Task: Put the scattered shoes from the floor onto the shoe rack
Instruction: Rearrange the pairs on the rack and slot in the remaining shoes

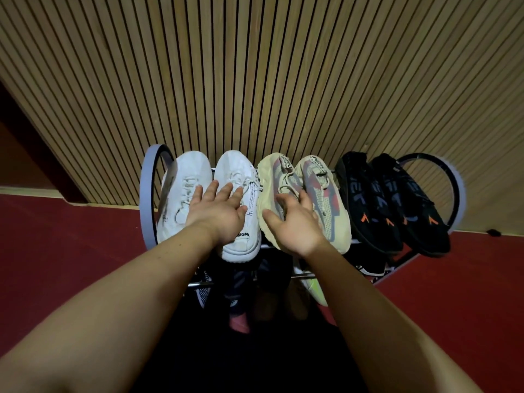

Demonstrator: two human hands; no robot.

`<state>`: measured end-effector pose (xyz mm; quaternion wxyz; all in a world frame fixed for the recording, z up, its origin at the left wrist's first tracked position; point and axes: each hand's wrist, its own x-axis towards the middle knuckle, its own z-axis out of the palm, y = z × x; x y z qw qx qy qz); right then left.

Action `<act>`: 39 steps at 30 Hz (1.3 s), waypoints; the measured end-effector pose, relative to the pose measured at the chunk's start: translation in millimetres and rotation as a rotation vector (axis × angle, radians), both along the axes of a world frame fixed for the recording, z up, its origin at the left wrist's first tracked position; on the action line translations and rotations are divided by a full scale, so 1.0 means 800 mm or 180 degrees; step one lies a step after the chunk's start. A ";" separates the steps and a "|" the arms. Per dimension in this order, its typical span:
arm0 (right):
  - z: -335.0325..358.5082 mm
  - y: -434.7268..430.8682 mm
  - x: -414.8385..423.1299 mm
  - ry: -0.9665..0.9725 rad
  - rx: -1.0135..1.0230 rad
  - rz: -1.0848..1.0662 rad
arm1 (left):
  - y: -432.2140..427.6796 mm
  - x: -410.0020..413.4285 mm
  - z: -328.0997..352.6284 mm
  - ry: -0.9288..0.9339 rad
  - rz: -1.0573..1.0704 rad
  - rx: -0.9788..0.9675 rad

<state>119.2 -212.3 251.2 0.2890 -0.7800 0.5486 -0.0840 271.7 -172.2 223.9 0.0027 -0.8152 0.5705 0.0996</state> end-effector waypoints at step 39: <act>0.115 -0.107 -0.034 0.1363 -0.1365 0.2295 | 0.012 0.006 0.004 0.1062 0.0197 -0.0837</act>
